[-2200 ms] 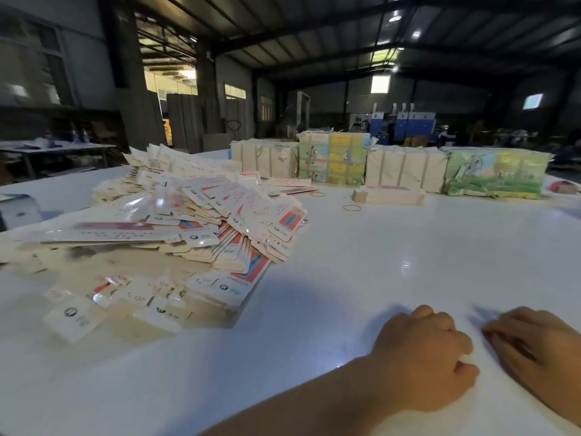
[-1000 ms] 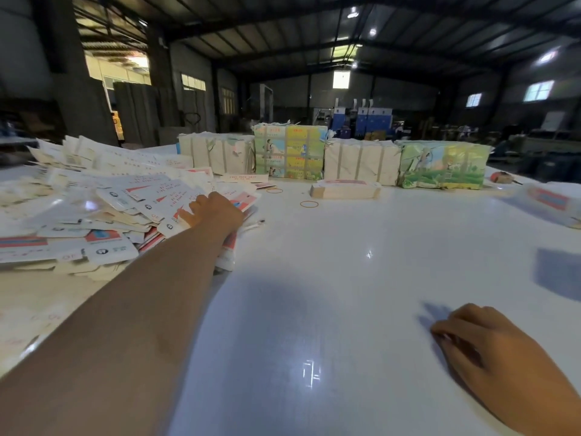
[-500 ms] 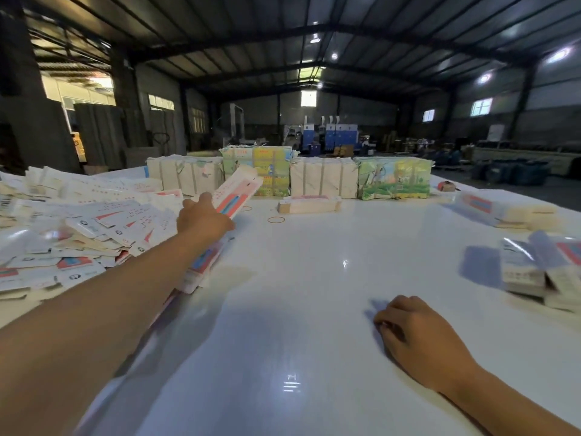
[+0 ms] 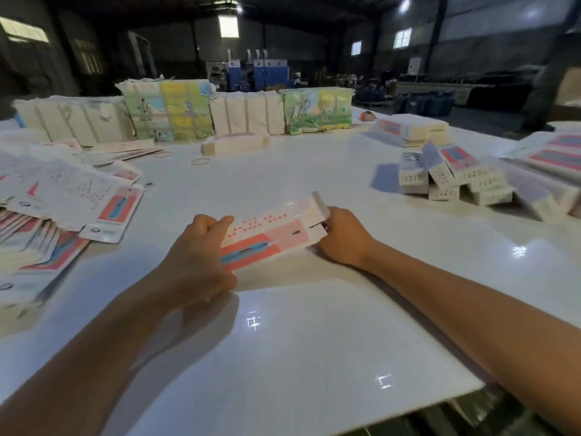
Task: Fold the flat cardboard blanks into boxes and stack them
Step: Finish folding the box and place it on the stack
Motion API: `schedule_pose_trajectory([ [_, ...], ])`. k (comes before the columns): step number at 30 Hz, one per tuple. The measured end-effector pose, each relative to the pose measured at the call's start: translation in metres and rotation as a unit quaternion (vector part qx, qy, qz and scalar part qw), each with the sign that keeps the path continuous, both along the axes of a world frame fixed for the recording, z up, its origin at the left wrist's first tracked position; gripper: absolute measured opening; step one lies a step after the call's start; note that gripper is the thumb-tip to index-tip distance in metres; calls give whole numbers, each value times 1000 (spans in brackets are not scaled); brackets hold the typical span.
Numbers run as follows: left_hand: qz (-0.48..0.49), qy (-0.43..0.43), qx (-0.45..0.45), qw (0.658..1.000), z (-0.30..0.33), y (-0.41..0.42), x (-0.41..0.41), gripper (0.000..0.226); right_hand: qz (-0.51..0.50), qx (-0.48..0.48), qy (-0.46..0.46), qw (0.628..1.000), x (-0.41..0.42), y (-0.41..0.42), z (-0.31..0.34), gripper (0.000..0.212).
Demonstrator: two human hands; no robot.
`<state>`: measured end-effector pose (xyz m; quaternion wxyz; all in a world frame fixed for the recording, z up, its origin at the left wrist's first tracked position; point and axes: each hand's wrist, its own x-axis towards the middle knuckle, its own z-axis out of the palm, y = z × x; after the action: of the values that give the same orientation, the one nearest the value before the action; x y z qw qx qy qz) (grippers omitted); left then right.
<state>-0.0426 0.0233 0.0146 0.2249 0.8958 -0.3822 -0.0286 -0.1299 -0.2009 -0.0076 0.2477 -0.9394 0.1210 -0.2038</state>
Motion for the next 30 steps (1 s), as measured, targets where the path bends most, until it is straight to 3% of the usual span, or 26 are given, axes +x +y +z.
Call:
schedule_pose_trajectory([
  [2, 2, -22, 9, 1000, 0, 3, 5, 92, -28, 158, -61, 985, -2, -2, 6, 26],
  [5, 0, -37, 1, 999, 1, 3, 11, 88, 21, 421, -134, 897, -7, -4, 17, 30],
  [7, -10, -47, -10, 999, 0, 1, 12, 81, 80, 508, -111, 850, -9, -3, 21, 25],
  [10, -25, -63, -20, 997, -3, -4, 10, 78, 109, 487, -70, 864, -8, 6, 20, 14],
  [21, -41, -215, 3, 976, -7, -12, -4, 90, 135, 526, -9, 839, -12, 13, 19, 30],
  [27, -19, -185, -16, 982, 5, -13, -7, 81, 120, 523, -9, 844, -17, 14, 23, 31],
  [30, 6, -142, -17, 990, 9, -8, -3, 72, 75, 508, -92, 853, -15, 15, 24, 10],
])
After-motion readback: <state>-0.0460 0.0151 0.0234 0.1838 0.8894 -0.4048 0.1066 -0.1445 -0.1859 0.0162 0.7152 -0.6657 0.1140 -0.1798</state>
